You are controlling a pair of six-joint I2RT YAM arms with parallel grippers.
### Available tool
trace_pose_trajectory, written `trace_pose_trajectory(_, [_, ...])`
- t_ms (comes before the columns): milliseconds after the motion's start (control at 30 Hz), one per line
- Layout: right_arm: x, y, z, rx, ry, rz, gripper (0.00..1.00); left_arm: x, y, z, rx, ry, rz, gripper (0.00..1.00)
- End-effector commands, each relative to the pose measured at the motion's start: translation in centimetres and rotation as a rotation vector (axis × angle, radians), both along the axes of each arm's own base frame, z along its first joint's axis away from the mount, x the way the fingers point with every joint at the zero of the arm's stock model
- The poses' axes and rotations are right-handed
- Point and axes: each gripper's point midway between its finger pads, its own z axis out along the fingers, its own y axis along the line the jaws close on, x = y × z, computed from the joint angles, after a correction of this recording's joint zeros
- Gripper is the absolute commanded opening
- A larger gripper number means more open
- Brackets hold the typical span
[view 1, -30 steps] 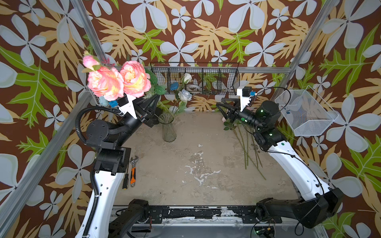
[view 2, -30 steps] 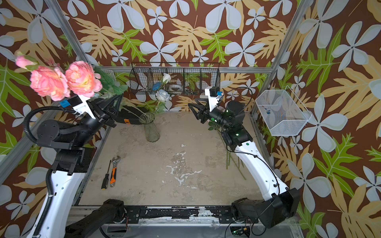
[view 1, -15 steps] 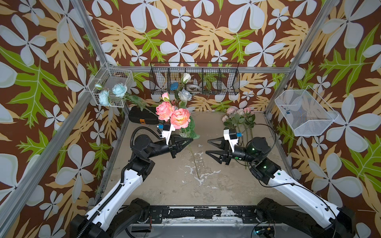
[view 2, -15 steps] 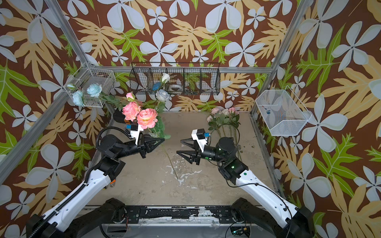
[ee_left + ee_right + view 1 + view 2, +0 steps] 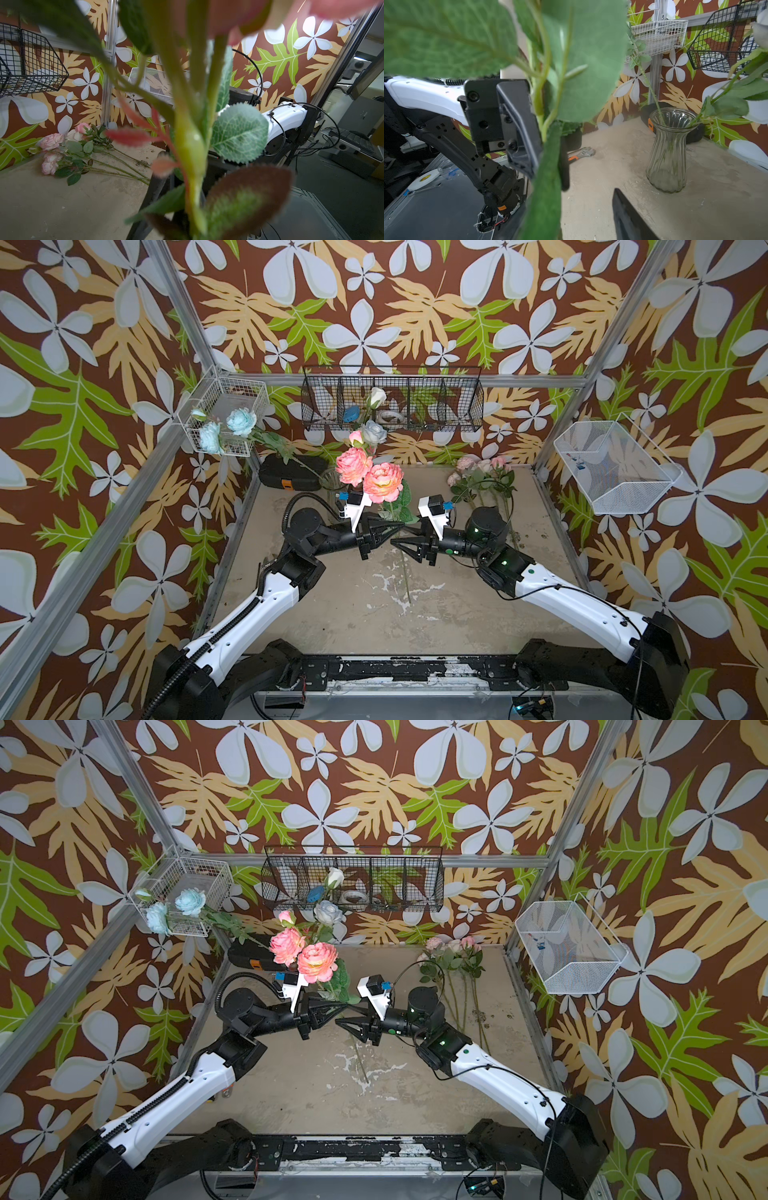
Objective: Pick out pink flowers from the vase
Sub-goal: Place the flower at the center of the board.
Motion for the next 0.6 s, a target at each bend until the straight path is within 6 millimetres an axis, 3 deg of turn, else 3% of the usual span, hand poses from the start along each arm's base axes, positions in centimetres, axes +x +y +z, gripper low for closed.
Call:
trace_pose_trajectory(0, [0.0, 0.1, 1.0, 0.016, -0.047, 0.002, 0.43, -0.1, 0.1, 1.1, -0.022, -0.047, 0.004, 0.00])
trace_pose_trajectory(167, [-0.1, 0.2, 0.9, 0.012, -0.048, 0.013, 0.14, 0.0, 0.1, 1.1, -0.020, -0.051, 0.014, 0.00])
trace_pose_trajectory(267, [0.1, 0.2, 0.7, 0.004, -0.049, 0.006, 0.02, 0.1, 0.2, 1.1, -0.023, -0.056, 0.026, 0.00])
trace_pose_trajectory(433, [0.5, 0.2, 0.8, 0.004, -0.046, -0.015, 0.00, 0.3, 0.2, 1.2, -0.030, -0.061, 0.038, 0.05])
trace_pose_trajectory(500, [0.7, 0.2, 1.0, 0.008, -0.045, -0.023, 0.00, 0.2, 0.3, 1.4, -0.037, -0.065, 0.036, 0.12])
trace_pose_trajectory(567, [1.1, 0.2, 1.1, 0.010, -0.040, -0.043, 0.00, 0.2, 0.4, 1.7, -0.045, -0.073, 0.040, 0.35])
